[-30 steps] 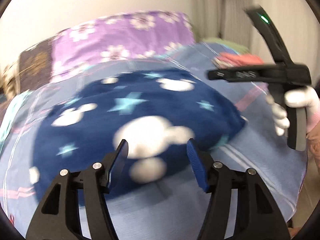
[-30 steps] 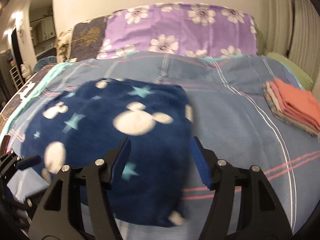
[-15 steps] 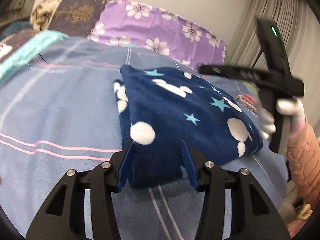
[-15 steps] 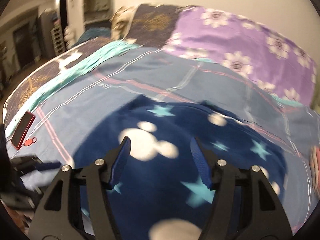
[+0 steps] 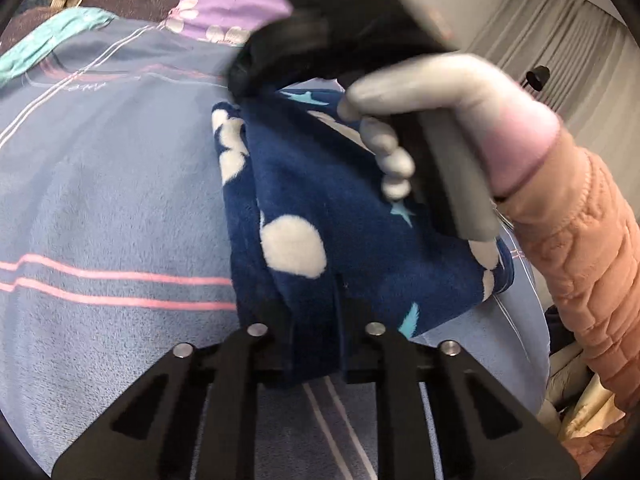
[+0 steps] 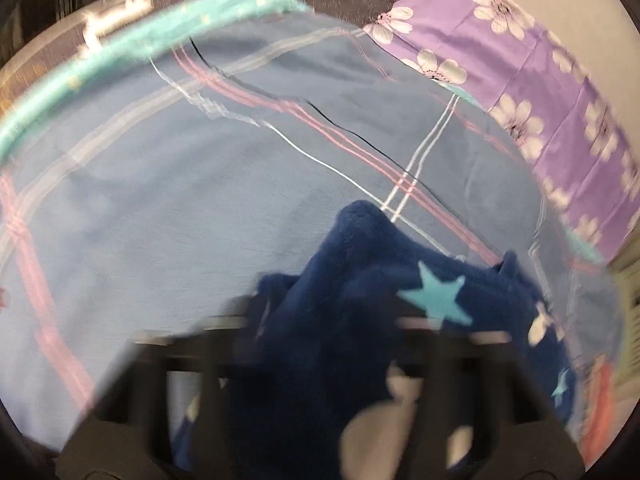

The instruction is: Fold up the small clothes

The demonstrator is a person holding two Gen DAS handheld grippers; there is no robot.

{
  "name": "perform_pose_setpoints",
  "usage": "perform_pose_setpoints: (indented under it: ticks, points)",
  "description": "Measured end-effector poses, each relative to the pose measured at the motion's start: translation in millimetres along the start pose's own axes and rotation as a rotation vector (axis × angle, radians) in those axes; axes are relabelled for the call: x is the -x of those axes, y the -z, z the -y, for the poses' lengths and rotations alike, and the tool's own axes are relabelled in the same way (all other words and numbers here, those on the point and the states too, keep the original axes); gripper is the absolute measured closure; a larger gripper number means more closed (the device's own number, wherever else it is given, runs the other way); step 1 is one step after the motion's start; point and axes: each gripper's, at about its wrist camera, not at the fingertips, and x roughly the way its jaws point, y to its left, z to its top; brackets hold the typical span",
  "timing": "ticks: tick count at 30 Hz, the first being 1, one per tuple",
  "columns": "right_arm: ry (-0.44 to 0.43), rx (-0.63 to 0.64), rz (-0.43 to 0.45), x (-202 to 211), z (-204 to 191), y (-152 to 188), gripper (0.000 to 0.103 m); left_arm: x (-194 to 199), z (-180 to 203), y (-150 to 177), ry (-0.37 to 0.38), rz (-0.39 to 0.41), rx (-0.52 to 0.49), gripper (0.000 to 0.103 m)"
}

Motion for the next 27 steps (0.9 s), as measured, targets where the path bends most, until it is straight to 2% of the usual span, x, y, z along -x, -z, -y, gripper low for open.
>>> perform_pose_setpoints:
  ticks: [2,4,6,8,10,12,14,16,18,21,23,24,25,26,27]
  points:
    - [-0.057,-0.067,-0.005,-4.4,9.1,2.6,0.095,2.0,1.8,1.5,-0.011,0.002,-0.017,0.092]
    - [-0.125,-0.146,0.055,12.1,19.5,0.8,0.095,7.7,4.1,3.0,-0.019,0.004,-0.028,0.093]
    - [-0.175,-0.174,0.125,34.7,22.9,-4.9,0.097,15.3,6.9,6.2,-0.028,-0.001,-0.049,0.093]
    - [-0.177,-0.154,0.163,45.4,19.9,-9.1,0.099,14.0,5.6,8.4,-0.036,-0.027,-0.077,0.093]
    - [-0.127,-0.11,0.098,25.6,12.3,-10.0,0.099,10.0,-0.1,10.3,-0.034,-0.049,-0.059,0.09]
    - [-0.158,-0.105,0.023,-3.1,7.5,-2.8,0.098,9.9,-0.2,10.1,-0.042,-0.046,-0.062,0.09]
    - [-0.175,-0.093,0.054,-6.4,7.1,3.9,0.095,8.2,2.5,11.1,-0.067,-0.041,-0.082,0.089]
    - [-0.198,-0.117,0.061,0.9,12.8,3.5,0.09,7.5,3.3,11.2,-0.076,-0.045,-0.089,0.088]
    - [-0.211,-0.134,0.042,8.5,19.3,0.6,0.056,7.8,0.7,11.7,-0.068,-0.049,-0.081,0.087]
    - [-0.143,-0.086,-0.005,21.8,13.5,1.8,0.042,8.7,-3.6,12.2,-0.049,-0.046,-0.065,0.087]
    - [-0.123,-0.008,-0.085,16.0,-5.1,8.2,0.045,9.2,-5.4,12.3,-0.044,-0.045,-0.063,0.087]
    - [-0.118,0.017,-0.112,9.3,-14.0,11.0,0.054,9.2,-5.6,12.3,-0.045,-0.045,-0.066,0.087]
    - [-0.084,0.042,-0.125,0.8,-20.9,15.5,0.057,9.1,-6.2,12.6,-0.048,-0.044,-0.069,0.088]
    - [-0.044,0.064,-0.116,-6.7,-25.4,17.4,0.064,9.0,-5.4,12.6,-0.052,-0.043,-0.075,0.089]
    - [-0.017,0.061,-0.077,-9.9,-28.4,17.2,0.075,9.8,-2.4,14.5,-0.057,-0.042,-0.08,0.089]
